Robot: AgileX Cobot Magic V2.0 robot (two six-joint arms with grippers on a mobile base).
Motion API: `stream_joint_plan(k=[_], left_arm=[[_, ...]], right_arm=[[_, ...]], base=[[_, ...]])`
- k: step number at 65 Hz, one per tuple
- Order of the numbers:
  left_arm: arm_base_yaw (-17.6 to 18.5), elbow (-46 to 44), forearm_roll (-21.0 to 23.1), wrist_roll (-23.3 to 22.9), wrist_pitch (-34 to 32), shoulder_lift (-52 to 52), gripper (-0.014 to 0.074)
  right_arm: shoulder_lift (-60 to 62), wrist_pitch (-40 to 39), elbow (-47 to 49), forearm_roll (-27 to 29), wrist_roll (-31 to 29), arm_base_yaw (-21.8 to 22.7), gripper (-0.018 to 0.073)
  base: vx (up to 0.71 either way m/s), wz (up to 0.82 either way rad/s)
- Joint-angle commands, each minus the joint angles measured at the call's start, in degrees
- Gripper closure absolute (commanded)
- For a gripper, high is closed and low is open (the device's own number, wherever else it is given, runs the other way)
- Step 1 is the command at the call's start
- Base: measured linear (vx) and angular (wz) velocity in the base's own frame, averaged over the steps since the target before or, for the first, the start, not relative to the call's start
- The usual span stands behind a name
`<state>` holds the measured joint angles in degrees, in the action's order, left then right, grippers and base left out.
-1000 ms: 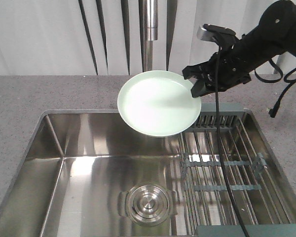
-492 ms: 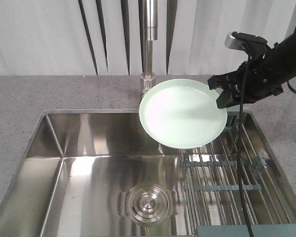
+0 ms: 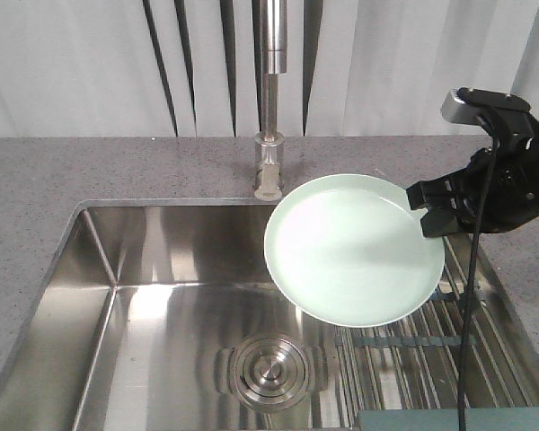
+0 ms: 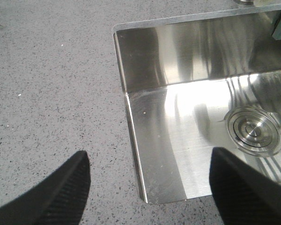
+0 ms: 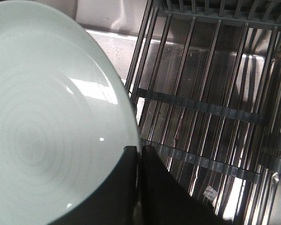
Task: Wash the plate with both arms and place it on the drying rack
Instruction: 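Lower the plate onto the drying rack and open the right gripper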
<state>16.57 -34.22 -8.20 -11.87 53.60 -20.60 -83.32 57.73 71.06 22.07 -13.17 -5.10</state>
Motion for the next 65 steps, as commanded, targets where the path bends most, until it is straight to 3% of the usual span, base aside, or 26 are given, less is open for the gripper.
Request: stream_joint_plan(k=[1, 15, 32, 46, 65], left_arm=[[0.3, -1.5, -0.3, -0.6, -3.6, -0.7, 0.0101], [0.3, -1.5, -0.3, -0.6, -3.6, -0.7, 0.0101], [0.3, -1.5, -0.3, -0.6, -3.6, -0.7, 0.0101], [0.3, -1.5, -0.3, -0.6, -3.6, -0.7, 0.0101], [0.3, -1.5, -0.3, -0.6, -3.6, -0.7, 0.0101]], right_arm=[[2.8, -2.1, 1.1, 0.5, -0.1, 0.2, 0.0561], [2.8, -1.4, 1.1, -6.8, 4.3, 0.2, 0.0561], [2.3, -0.9, 1.0, -11.5, 4.8, 6.5, 0.0561], [0.0, -1.1, 1.0, -18.4, 7.2, 7.6, 0.0561], [-6.0, -3.2, 1.0, -21.0, 7.6, 7.5, 0.0561]], base=[[0.00, 0.00], [0.00, 0.00], [0.00, 0.00], [0.00, 0.00], [0.00, 0.00]])
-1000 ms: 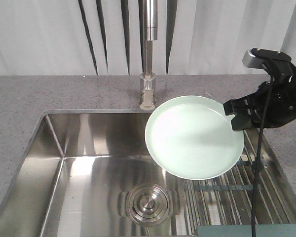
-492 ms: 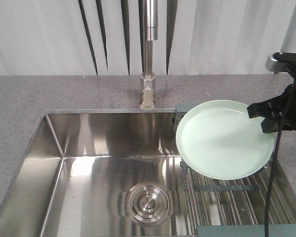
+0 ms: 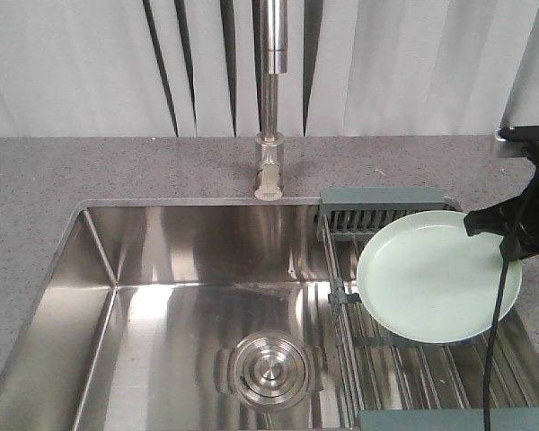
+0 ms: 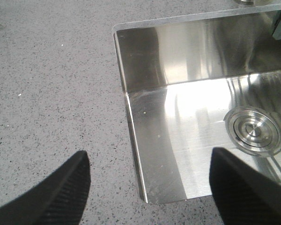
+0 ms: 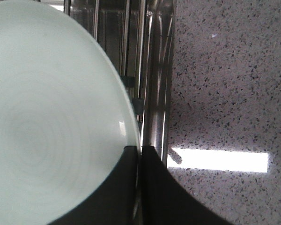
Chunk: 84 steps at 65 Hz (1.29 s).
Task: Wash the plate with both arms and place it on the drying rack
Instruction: 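Lower the plate onto the drying rack and open the right gripper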
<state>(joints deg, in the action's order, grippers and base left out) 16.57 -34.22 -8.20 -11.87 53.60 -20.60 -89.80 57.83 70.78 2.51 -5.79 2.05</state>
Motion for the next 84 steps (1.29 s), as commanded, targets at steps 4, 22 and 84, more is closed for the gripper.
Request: stream_joint_plan(k=[4, 22, 84], left_arm=[[0.3, -1.5, -0.3, -0.6, -3.6, -0.7, 0.0101], [0.3, -1.5, -0.3, -0.6, -3.6, -0.7, 0.0101], [0.3, -1.5, -0.3, -0.6, -3.6, -0.7, 0.0101]], right_arm=[[-0.5, -4.2, 1.3, -2.0, 0.5, 0.4, 0.0561], [-4.7, -6.1, 1.3, -4.1, 1.1, -2.0, 0.0561], [-8.7, -5.1, 1.3, -5.3, 1.4, -4.8, 0.0386]], base=[[0.00, 0.00], [0.00, 0.00], [0.00, 0.00]])
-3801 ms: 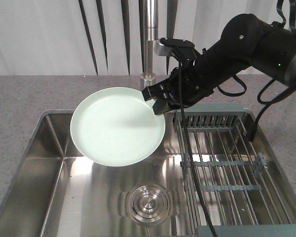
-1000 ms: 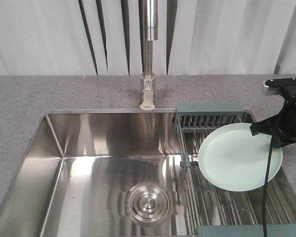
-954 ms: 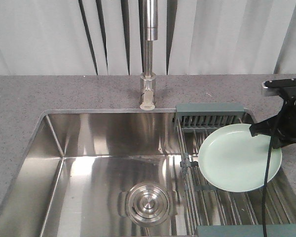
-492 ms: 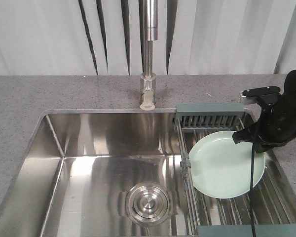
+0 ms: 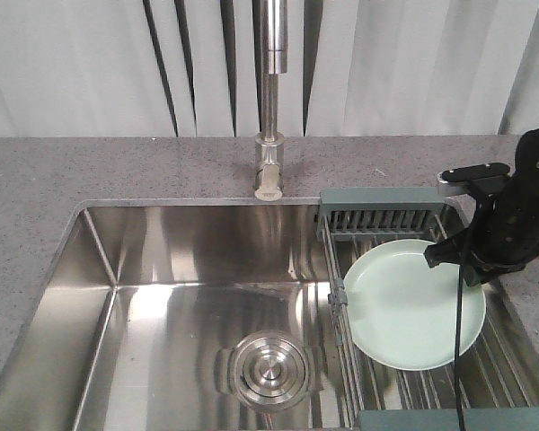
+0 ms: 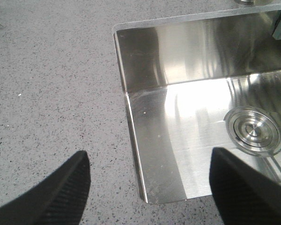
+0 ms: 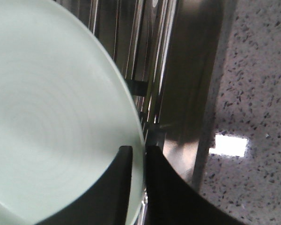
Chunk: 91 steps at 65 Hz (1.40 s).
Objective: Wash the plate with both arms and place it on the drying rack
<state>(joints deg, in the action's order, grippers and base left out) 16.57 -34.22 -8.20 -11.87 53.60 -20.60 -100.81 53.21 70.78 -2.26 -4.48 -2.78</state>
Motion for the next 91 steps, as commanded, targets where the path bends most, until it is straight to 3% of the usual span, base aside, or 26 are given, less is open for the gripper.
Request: stream_joint_plan(k=[1, 15, 22, 42, 61, 76, 91], left_arm=[[0.3, -1.5, -0.3, -0.6, -3.6, -0.7, 0.0101], [0.3, -1.5, -0.3, -0.6, -3.6, -0.7, 0.0101], [0.3, -1.5, -0.3, -0.6, -3.6, -0.7, 0.0101], [0.3, -1.5, -0.3, -0.6, -3.6, -0.7, 0.0101], [0.3, -1.5, -0.3, -0.6, -3.6, -0.7, 0.0101], [0.3, -1.5, -0.3, -0.6, -3.6, -0.7, 0.0101], [0.3, -1.5, -0.3, -0.6, -3.6, -0.7, 0.0101]], right_arm=[[2.3, -0.5, 1.3, -0.5, 0.2, 0.1, 0.0371], [3.2, 0.1, 1.6, -0.4, 1.0, 0.1, 0.0155], [5.9, 0.2, 1.6, -0.2, 1.0, -0.5, 0.0116], [22.0, -0.1, 0.8, 5.6, -1.8, -4.7, 0.0114], [42.4, -13.1, -14.9, 6.0, -0.4, -12.0, 0.0114], [59.6, -16.9, -27.5, 4.9, 0.0, -11.8, 0.0148], [68.1, -16.9, -33.9, 4.2, 0.0, -11.8, 0.0214]], base=[[0.00, 0.00], [0.00, 0.00], [0.00, 0.00], [0.00, 0.00], [0.00, 0.00], [0.00, 0.00], [0.00, 0.00]])
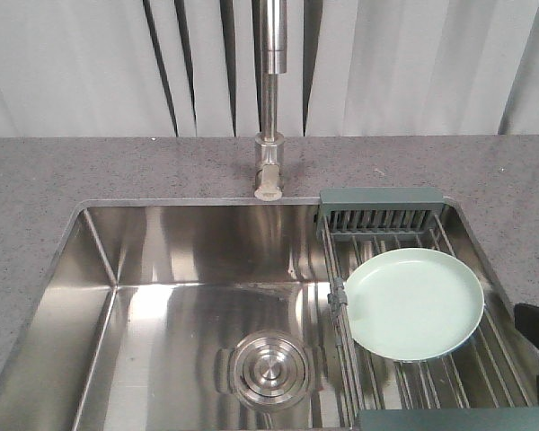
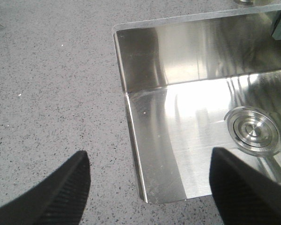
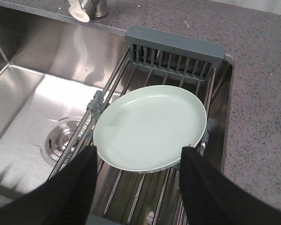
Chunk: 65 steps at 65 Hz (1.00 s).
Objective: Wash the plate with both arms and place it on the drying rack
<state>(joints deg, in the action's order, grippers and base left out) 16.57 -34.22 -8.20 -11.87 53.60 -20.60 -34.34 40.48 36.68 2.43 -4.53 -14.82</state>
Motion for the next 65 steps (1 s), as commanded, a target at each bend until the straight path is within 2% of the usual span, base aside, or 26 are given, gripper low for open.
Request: stream_joint_plan(k=[1, 6, 26, 65], left_arm=[[0.3, -1.5, -0.3, -0.6, -3.6, -0.7, 0.0101], [0.3, -1.5, -0.3, -0.6, -3.6, -0.7, 0.0101], [0.3, -1.5, -0.3, -0.6, -3.6, -0.7, 0.0101], [0.3, -1.5, -0.3, -0.6, -3.6, -0.7, 0.0101]], right_arm=[[1.8, -4.1, 0.1, -0.5, 0.0, 0.2, 0.0223], [2.0, -3.7, 0.1, -0.5, 0.0, 0.2, 0.0274], [2.0, -3.5, 0.1, -0.5, 0.0, 0.2, 0.0575], [2.0, -3.5, 0.1, -0.5, 0.0, 0.2, 0.0568]], base=[[0.00, 0.00], [0.00, 0.00], [0.00, 0.00], [0.00, 0.00]])
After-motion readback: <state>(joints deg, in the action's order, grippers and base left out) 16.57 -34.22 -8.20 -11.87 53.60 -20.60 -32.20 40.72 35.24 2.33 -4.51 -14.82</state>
